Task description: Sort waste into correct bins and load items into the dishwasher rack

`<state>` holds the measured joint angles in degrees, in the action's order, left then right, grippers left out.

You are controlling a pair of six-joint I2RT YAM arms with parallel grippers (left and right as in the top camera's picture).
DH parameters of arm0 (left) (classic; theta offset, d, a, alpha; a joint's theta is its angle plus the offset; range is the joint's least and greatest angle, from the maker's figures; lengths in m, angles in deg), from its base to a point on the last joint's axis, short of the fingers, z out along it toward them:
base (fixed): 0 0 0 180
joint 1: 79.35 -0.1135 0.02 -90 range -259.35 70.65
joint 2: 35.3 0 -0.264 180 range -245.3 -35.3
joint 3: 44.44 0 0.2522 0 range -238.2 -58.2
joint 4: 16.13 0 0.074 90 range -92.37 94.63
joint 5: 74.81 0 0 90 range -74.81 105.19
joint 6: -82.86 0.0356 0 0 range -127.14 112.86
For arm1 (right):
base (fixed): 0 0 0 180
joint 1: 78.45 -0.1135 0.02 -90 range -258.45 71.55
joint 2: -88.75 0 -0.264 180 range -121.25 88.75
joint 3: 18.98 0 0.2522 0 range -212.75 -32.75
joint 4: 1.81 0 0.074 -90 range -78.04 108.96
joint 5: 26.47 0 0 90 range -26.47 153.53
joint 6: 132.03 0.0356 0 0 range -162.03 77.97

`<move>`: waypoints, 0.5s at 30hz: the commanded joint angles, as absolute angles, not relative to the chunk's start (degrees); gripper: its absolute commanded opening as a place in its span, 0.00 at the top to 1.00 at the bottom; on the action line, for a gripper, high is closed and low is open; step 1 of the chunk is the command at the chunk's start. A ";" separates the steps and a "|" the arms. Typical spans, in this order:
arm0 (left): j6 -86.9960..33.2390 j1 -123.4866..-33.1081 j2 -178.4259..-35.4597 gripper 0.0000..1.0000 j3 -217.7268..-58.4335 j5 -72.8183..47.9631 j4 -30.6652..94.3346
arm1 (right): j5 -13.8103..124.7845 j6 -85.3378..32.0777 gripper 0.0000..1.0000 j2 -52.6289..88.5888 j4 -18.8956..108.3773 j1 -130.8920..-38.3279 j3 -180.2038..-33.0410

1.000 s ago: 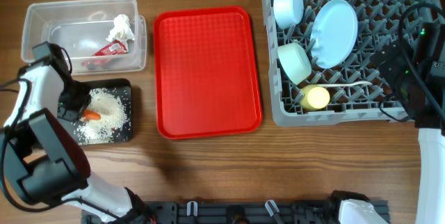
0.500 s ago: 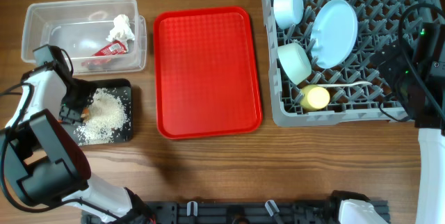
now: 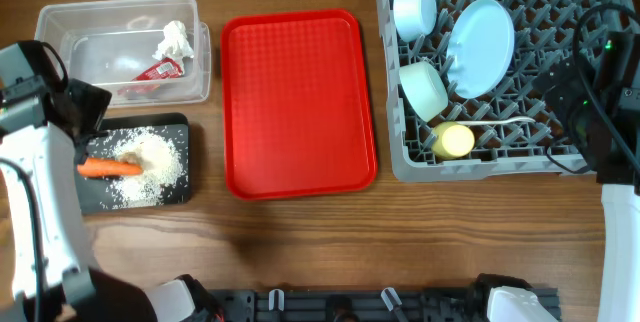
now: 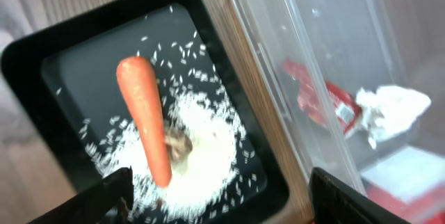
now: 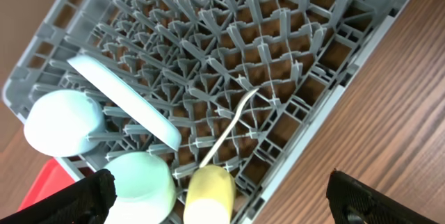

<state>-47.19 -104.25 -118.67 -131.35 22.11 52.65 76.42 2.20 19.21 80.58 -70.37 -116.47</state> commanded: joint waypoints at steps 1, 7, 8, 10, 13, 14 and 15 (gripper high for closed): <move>-46.12 -101.83 -114.52 0.17 -131.79 18.00 54.97 | 73.84 -0.69 0.00 18.87 78.11 -70.13 -116.25; -46.47 -94.11 -114.10 0.00 -131.61 12.69 54.90 | 49.95 -20.51 0.00 18.91 68.36 -70.13 -116.25; -46.60 -92.67 -114.36 0.00 -131.61 12.66 54.29 | 43.17 -24.40 0.00 18.91 66.81 -70.24 -116.25; -46.58 -90.11 -114.82 0.00 -131.61 12.64 51.95 | 32.40 -29.62 0.00 18.91 65.28 -70.37 -116.25; -46.58 -87.60 -114.87 0.00 -131.61 12.75 50.99 | 25.99 -28.01 0.00 18.87 65.34 -70.37 -116.25; -46.58 -86.99 -114.87 0.00 -131.61 12.75 51.04 | 25.47 -25.84 0.00 18.84 65.58 -70.39 -116.25; -46.58 -86.44 -114.87 0.00 -131.61 12.73 51.01 | 25.69 -22.78 0.00 18.84 65.56 -70.37 -116.25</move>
